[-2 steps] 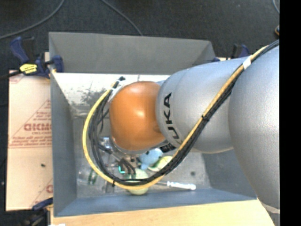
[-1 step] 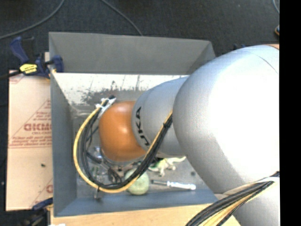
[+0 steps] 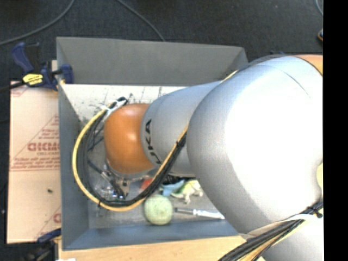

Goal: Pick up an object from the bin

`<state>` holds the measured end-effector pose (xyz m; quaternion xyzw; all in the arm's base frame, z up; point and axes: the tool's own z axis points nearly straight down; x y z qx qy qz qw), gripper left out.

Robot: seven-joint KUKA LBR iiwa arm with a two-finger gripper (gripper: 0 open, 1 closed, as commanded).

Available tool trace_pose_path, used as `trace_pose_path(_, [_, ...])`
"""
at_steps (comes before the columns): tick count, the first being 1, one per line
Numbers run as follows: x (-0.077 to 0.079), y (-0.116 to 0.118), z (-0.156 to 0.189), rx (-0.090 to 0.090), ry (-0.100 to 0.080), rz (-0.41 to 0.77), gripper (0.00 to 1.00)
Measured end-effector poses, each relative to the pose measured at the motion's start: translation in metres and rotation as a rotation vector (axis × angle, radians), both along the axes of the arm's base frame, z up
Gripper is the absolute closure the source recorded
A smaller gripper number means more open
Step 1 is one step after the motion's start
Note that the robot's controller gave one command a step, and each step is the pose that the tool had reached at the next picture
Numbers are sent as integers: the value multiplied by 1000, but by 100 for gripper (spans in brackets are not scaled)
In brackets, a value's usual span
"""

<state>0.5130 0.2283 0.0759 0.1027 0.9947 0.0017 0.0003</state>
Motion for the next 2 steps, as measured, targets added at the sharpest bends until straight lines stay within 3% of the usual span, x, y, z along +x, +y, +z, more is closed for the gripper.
trace_pose_path(1, [0, -1, 0, -1, 1, -3, 0])
trace_pose_path(2, [0, -1, 0, -1, 1, -7, 100])
